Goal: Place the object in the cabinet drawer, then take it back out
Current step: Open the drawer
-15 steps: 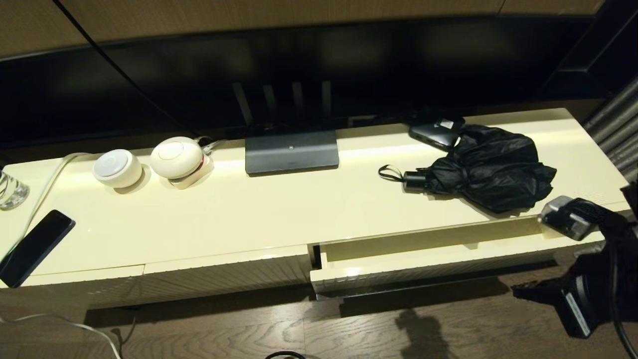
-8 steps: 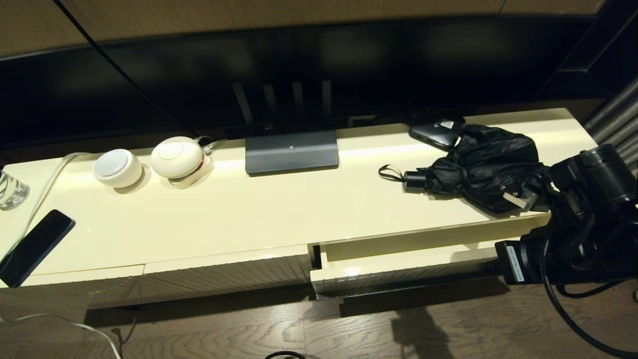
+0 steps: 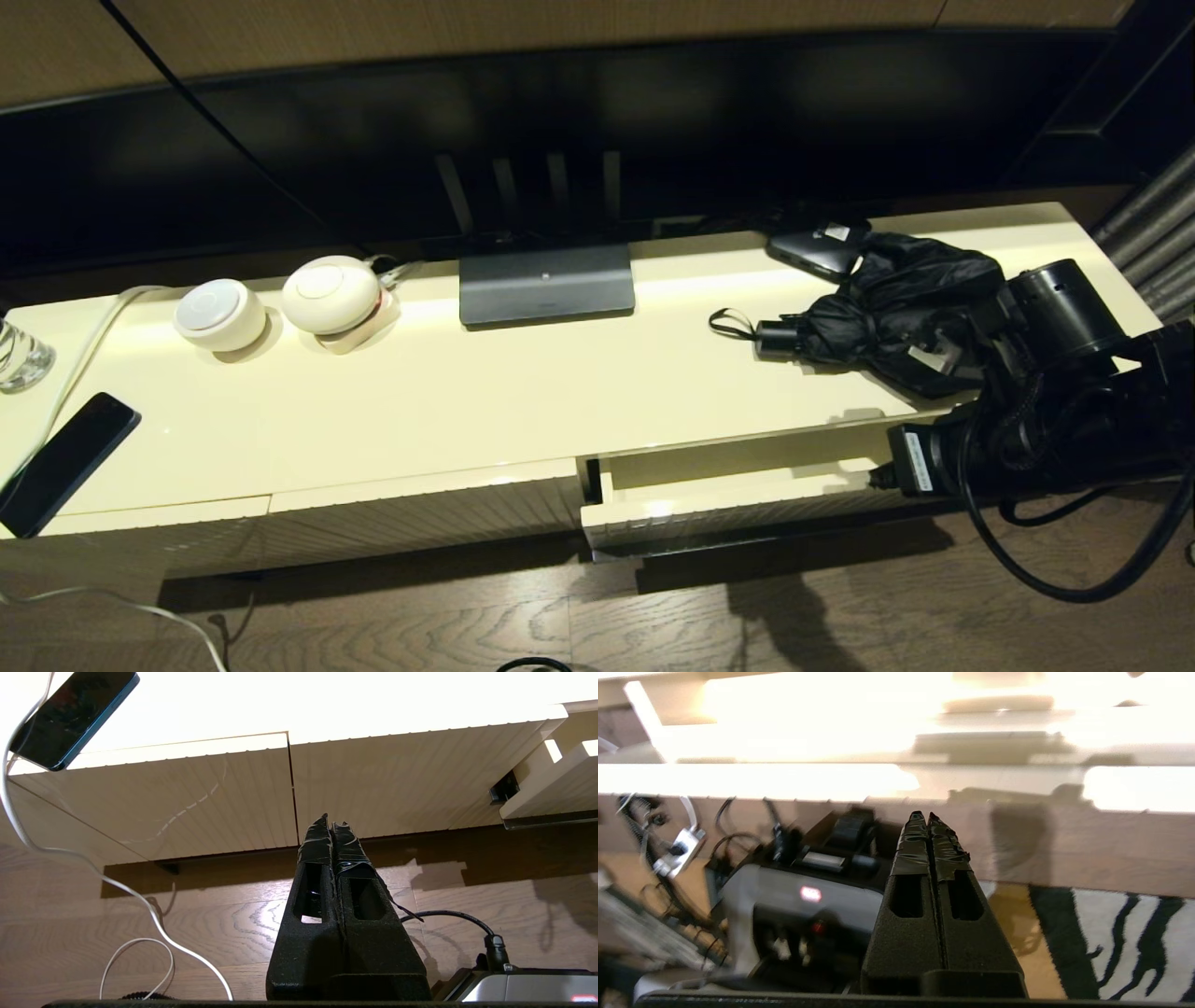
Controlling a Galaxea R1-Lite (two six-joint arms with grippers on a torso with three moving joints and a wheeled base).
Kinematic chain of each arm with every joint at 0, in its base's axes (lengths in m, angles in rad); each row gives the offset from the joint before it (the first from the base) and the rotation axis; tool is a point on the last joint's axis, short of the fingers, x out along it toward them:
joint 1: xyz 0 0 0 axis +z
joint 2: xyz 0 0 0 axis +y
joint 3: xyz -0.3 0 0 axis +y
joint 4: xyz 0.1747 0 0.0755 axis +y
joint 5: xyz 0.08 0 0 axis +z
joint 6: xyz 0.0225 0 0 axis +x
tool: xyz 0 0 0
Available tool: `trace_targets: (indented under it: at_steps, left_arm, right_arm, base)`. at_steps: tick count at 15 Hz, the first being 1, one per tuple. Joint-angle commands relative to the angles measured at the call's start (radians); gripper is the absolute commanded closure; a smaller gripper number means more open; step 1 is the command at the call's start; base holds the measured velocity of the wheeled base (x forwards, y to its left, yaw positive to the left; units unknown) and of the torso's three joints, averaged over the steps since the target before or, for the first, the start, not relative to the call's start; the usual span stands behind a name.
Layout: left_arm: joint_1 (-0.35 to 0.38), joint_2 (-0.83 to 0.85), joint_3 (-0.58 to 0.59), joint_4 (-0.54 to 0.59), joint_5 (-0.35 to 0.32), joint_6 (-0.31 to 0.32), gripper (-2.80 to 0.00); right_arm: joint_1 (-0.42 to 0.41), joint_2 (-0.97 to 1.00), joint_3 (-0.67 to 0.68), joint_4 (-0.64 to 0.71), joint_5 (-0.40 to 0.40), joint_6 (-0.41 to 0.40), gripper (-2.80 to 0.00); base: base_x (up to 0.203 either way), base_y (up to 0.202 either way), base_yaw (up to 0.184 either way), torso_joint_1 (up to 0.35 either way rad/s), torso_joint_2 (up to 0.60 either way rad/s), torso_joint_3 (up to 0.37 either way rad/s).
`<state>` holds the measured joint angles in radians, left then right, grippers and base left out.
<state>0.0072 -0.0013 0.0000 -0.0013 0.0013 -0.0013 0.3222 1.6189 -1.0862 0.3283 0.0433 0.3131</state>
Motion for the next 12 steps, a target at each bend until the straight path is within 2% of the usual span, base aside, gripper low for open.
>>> trace_targets:
  at_steps: [1,3,8,12]
  left_arm:
    - [0.0,0.001,0.003,0.0,0.0,0.0,0.0]
    - [0.0,0.001,0.003,0.0,0.0,0.0,0.0]
    - [0.0,0.001,0.003,0.0,0.0,0.0,0.0]
    - [0.0,0.001,0.003,0.001,0.0,0.0,0.0]
  right_arm:
    - [0.001,0.052,0.003,-0.034,-0.051,0.0,0.0]
    - [0.007,0.081,0.004,-0.063,-0.124,-0.001,0.0]
    - [0.009,0.107,-0.011,-0.121,-0.142,-0.009,0.0]
    - [0.009,0.108,-0.009,-0.144,-0.19,-0.026,0.0]
  base:
    - [0.0,0.0,0.0,0.0,0.0,0.0]
    - [0.0,0.0,0.0,0.0,0.0,0.0]
    - [0.0,0.0,0.0,0.0,0.0,0.0]
    - [0.0,0.0,0.0,0.0,0.0,0.0]
